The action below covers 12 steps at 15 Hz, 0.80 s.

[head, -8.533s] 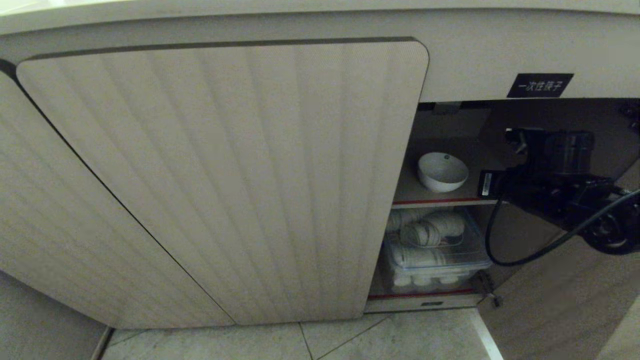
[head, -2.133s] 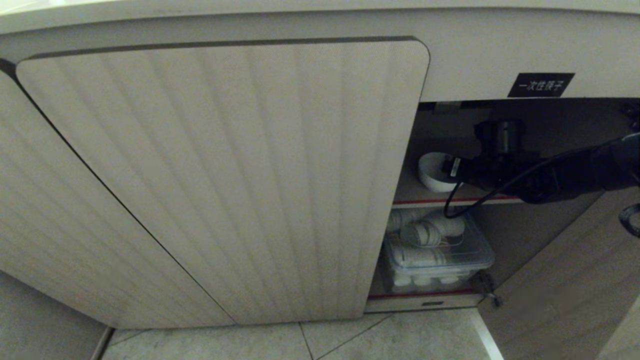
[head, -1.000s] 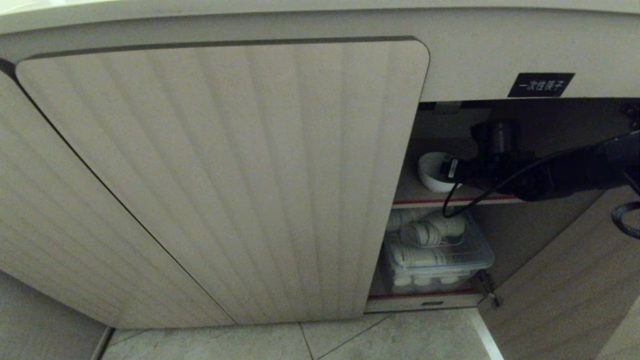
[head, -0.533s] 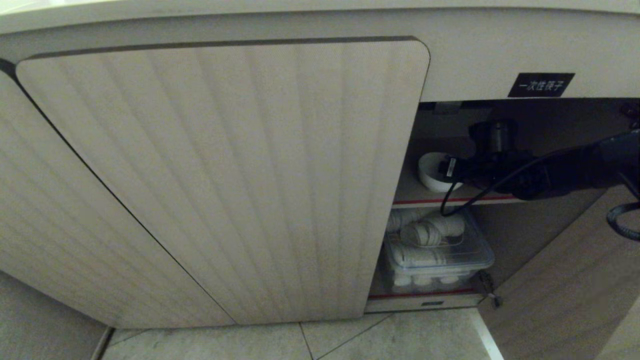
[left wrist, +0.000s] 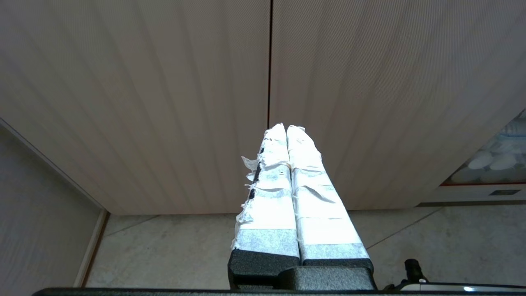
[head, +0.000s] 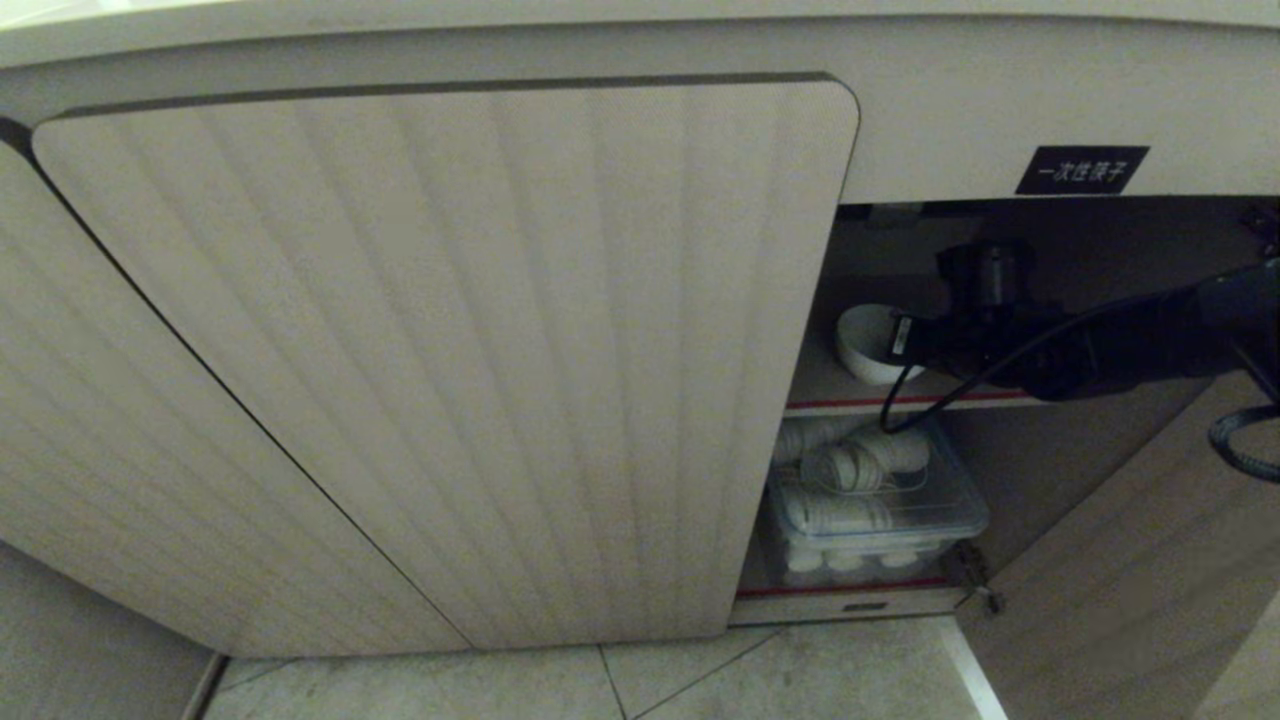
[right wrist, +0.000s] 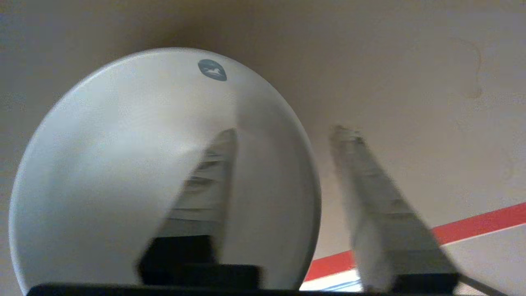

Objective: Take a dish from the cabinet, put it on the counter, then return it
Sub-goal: Take the bowl from the cabinet

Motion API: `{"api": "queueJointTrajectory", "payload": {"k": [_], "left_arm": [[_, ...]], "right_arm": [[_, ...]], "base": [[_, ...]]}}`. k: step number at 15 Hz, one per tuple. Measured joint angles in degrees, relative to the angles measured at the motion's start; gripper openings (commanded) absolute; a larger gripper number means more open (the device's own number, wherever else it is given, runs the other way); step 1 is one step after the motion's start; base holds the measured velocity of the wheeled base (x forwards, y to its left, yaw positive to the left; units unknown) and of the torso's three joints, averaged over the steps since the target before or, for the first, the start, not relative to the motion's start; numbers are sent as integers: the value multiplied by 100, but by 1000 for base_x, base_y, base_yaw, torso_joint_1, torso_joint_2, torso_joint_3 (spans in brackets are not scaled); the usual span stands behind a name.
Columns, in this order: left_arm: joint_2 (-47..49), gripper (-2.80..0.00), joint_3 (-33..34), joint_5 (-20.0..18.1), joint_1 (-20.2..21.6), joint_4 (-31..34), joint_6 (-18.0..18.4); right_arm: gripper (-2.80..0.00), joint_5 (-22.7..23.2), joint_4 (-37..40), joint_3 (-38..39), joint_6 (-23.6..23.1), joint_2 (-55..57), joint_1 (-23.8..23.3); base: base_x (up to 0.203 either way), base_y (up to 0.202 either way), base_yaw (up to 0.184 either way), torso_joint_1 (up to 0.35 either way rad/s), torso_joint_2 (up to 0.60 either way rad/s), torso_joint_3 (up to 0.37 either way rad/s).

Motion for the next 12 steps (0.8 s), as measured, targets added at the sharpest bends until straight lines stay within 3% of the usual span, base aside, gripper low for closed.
{"api": "queueJointTrajectory", "payload": {"k": [12], "left_arm": [[0,-280,0,3,0,-2,1]], "right_arm": [[-280,0,0,-32,-8,-2,17]], "base": [[0,0,0,0,0,0]]}}
